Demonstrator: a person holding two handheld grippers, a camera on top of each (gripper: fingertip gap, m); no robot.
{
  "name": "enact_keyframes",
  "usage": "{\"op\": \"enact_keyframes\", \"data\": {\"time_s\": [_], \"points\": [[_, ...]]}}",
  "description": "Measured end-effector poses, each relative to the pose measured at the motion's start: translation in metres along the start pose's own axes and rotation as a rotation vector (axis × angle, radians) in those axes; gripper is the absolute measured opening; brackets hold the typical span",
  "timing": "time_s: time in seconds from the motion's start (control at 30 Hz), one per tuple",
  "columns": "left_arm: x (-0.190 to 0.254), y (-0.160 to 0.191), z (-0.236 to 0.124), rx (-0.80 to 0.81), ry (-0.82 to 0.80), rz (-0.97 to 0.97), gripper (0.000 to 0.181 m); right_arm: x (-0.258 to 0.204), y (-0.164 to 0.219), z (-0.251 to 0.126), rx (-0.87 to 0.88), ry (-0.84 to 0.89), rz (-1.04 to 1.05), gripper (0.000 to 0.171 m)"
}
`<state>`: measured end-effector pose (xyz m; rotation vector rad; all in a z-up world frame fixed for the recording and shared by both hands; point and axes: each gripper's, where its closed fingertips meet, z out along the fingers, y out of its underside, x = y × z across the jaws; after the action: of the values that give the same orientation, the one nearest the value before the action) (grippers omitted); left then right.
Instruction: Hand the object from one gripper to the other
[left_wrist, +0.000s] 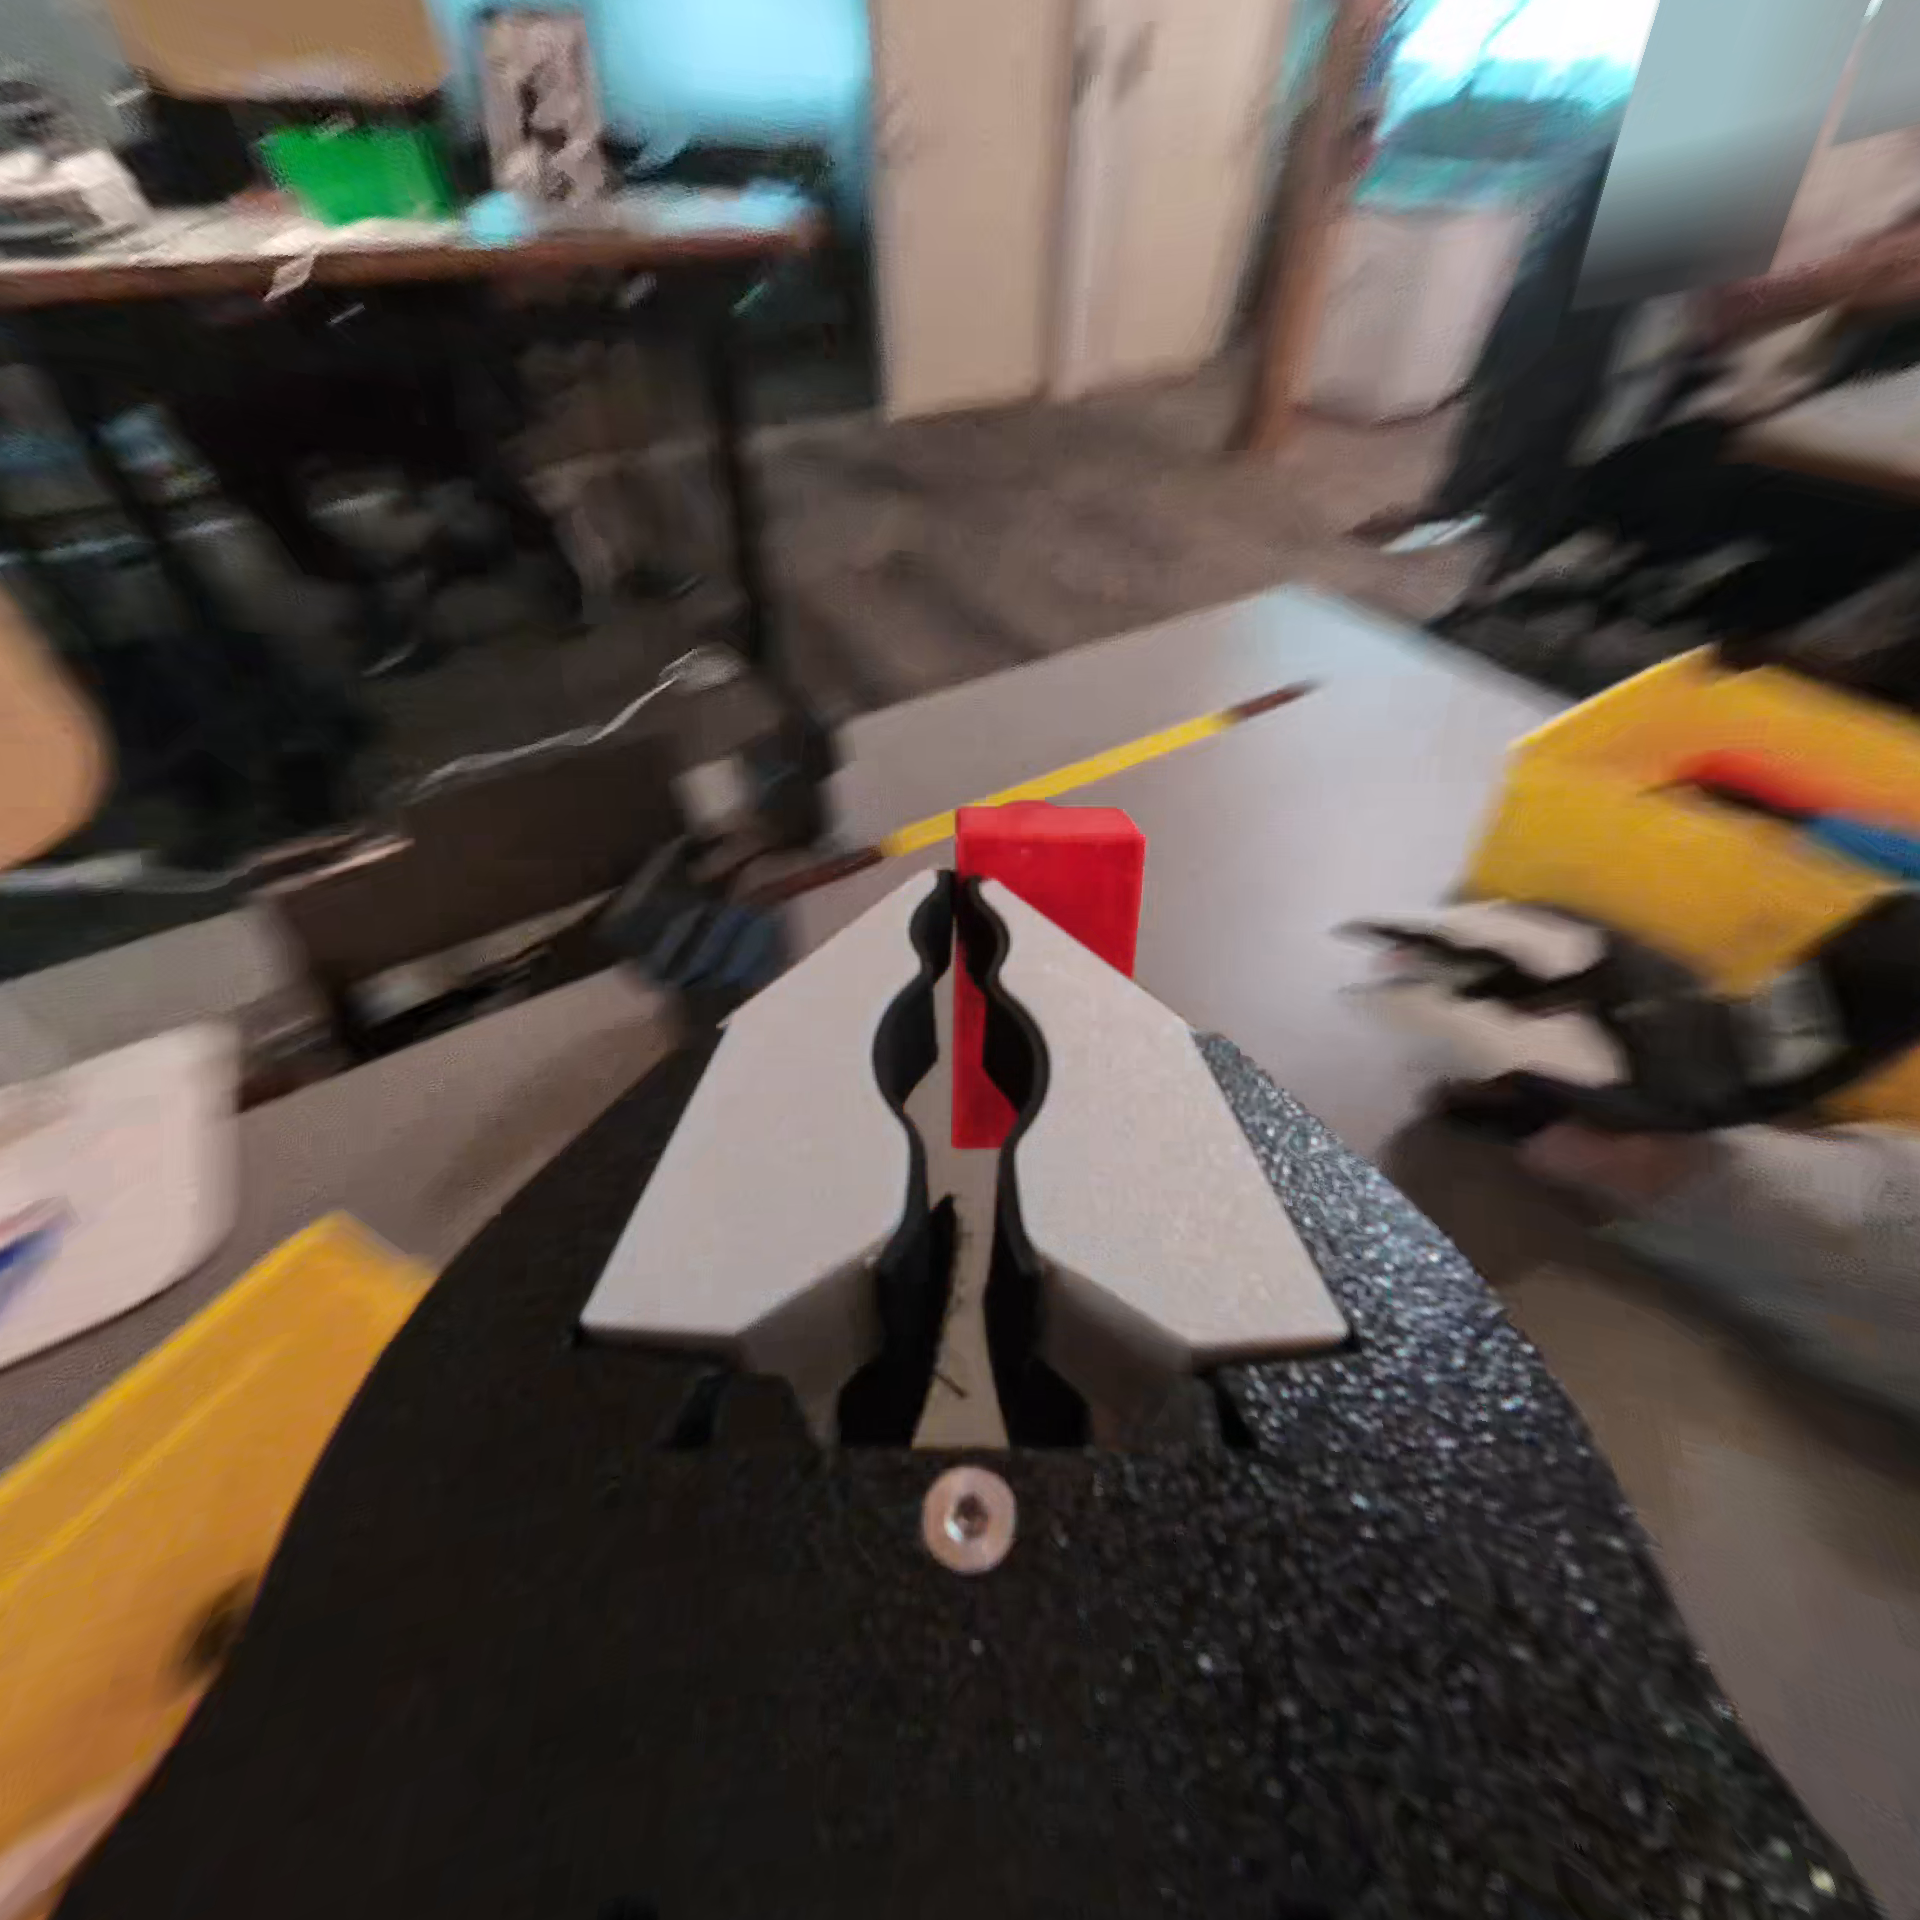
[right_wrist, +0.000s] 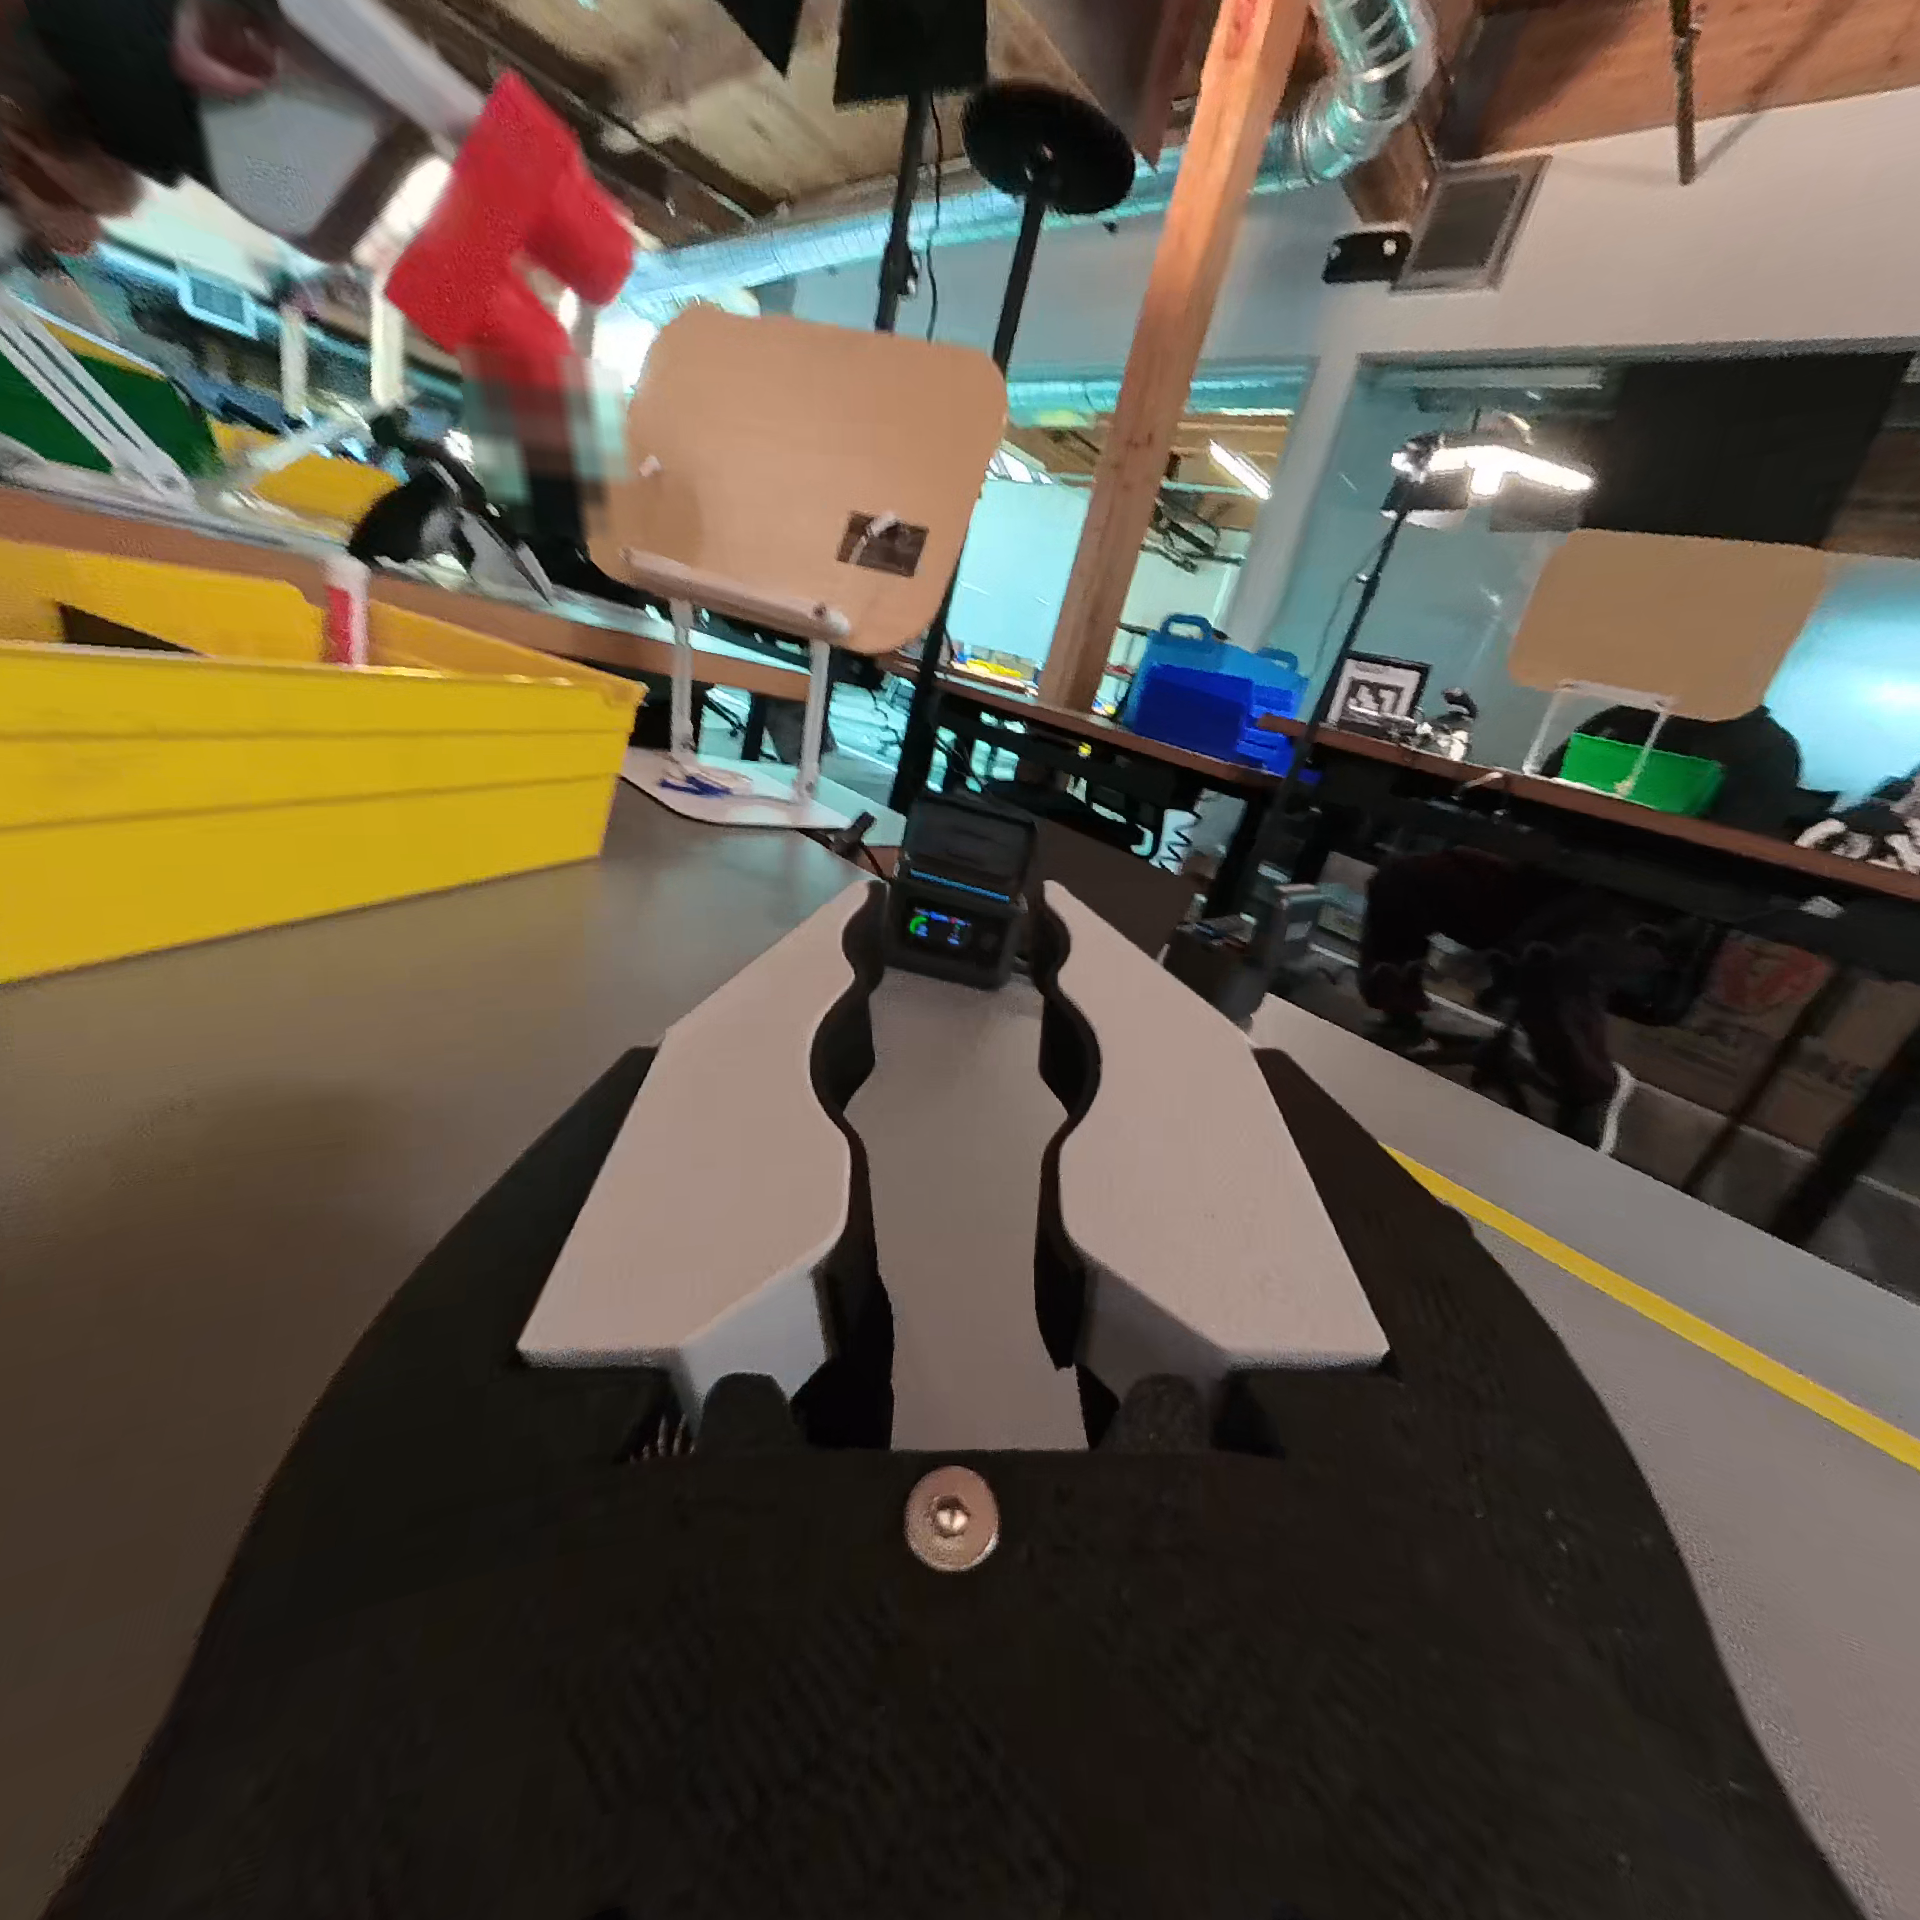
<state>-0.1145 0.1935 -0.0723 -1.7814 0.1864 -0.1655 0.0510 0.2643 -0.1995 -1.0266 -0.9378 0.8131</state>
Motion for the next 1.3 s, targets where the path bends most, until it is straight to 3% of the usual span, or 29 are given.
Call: {"op": "enact_keyframes", "data": {"time_s": [0.03,0.13,0.2,0.3,0.43,0.63,0.9,0.97,1.17,1.23,1.3], "points": [[0.031,-0.007,0.007,0.062,0.112,-0.032,0.0,-0.002,-0.004,-0.005,0.015,-0.031,0.028,0.027],[0.113,-0.009,0.03,0.185,0.44,-0.122,0.0,-0.028,-0.018,-0.023,0.033,-0.314,0.265,0.027],[0.153,0.009,0.047,0.205,0.607,-0.102,0.0,-0.038,-0.023,-0.041,0.02,-0.498,0.451,0.03],[0.179,0.045,0.076,0.201,0.764,-0.12,0.0,-0.032,-0.027,-0.062,0.012,-0.624,0.61,0.035],[0.178,0.083,0.106,0.236,0.888,-0.225,0.0,-0.017,-0.018,-0.063,-0.058,-0.617,0.66,0.043],[0.173,0.118,0.125,0.161,0.905,-0.215,0.0,-0.035,0.022,-0.054,-0.3,-0.612,0.603,0.044],[0.189,0.119,0.121,0.167,0.984,-0.247,0.0,-0.043,0.021,-0.052,-0.308,-0.642,0.63,0.043],[0.189,0.118,0.12,0.173,0.997,-0.257,0.0,-0.046,0.02,-0.052,-0.309,-0.655,0.631,0.035],[0.182,0.116,0.124,0.18,0.955,-0.291,0.002,-0.042,0.021,-0.05,-0.309,-0.624,0.596,0.031],[0.17,0.112,0.131,0.207,0.869,-0.326,0.037,-0.037,0.024,-0.049,-0.316,-0.581,0.54,0.031],[0.159,0.109,0.13,0.223,0.846,-0.368,0.053,-0.028,0.024,-0.046,-0.3,-0.507,0.448,0.031]]}}
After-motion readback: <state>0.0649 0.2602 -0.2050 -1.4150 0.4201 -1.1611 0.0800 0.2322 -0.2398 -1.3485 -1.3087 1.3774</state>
